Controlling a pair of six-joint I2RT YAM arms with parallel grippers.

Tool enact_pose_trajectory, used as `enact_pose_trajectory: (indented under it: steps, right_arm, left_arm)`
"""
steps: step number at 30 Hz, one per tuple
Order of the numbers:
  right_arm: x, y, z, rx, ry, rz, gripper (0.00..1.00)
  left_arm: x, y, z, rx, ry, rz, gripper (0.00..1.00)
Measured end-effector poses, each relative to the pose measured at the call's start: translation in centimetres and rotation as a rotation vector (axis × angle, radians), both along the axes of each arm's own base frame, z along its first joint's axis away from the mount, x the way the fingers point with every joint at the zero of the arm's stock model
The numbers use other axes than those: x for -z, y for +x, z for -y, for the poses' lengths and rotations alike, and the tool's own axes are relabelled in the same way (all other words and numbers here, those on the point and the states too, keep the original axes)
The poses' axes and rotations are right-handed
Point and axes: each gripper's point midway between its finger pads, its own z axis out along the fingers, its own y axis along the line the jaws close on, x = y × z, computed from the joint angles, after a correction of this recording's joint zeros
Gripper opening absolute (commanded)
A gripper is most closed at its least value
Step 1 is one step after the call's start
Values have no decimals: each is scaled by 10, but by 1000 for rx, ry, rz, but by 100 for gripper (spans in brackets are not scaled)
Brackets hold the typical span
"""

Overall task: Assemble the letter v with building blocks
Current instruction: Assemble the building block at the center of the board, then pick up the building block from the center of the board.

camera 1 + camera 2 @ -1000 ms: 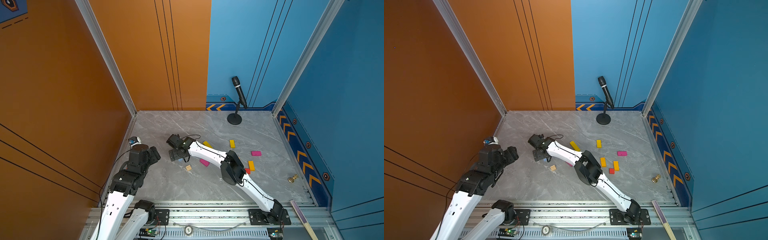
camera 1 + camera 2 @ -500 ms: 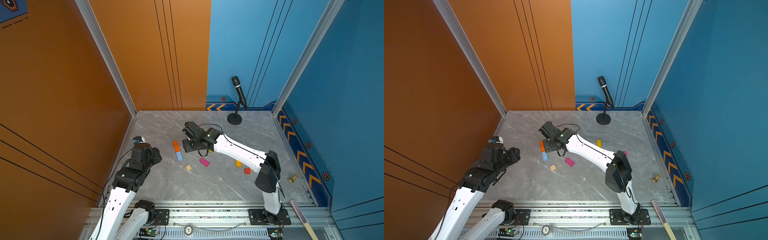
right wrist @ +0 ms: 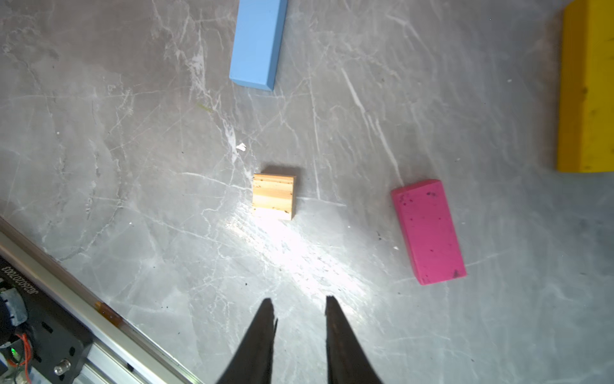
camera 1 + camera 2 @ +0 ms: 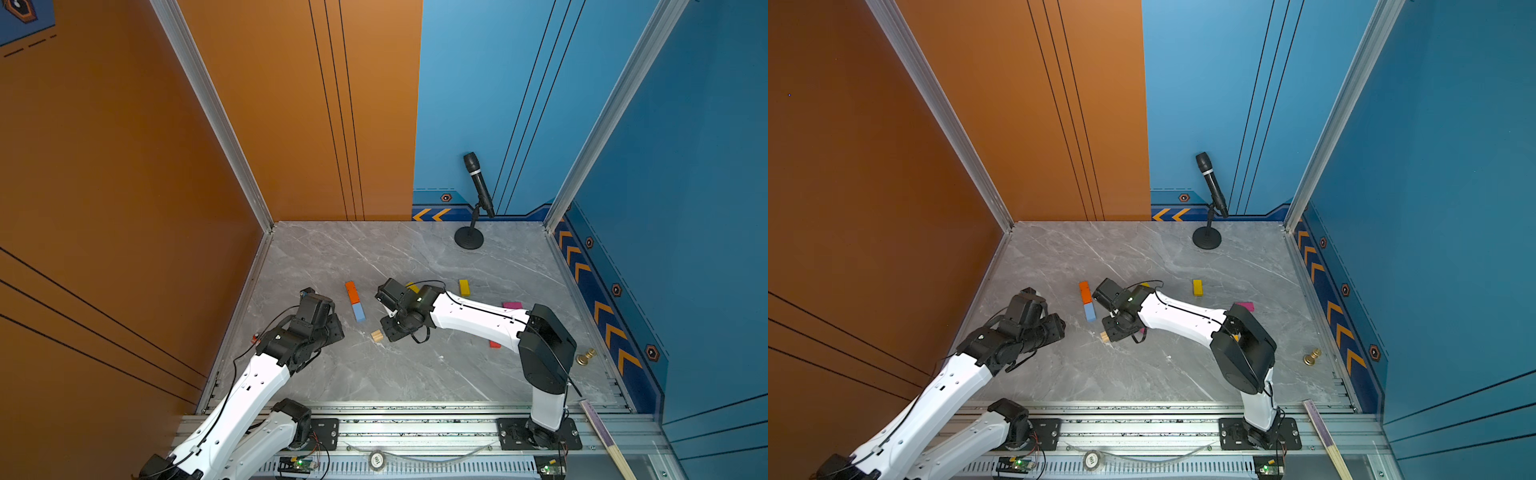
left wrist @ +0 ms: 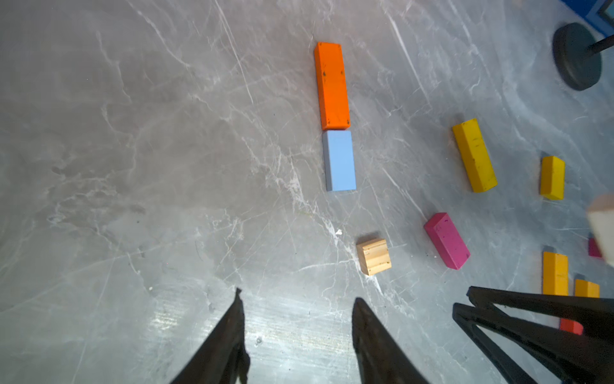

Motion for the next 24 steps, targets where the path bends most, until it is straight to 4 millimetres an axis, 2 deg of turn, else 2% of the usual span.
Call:
enact_pose_trajectory:
  steps: [4,13,16,24]
  right_arm:
    - [10,-4,-7,-26,16,-29,36]
    - [46,-10,-15,-67,-15,-96,54]
    - [49,-7,-21,-77,-17,-94,57]
    - [41,1,-47,-118,-31,-12,59]
  left_arm:
    - [12,-1,1,-8,8,-44,53]
    - [16,3,3,-29,-5,-46,53]
    - [16,3,3,-32,-7,-47,53]
    - [16,4,3,-32,-8,-42,53]
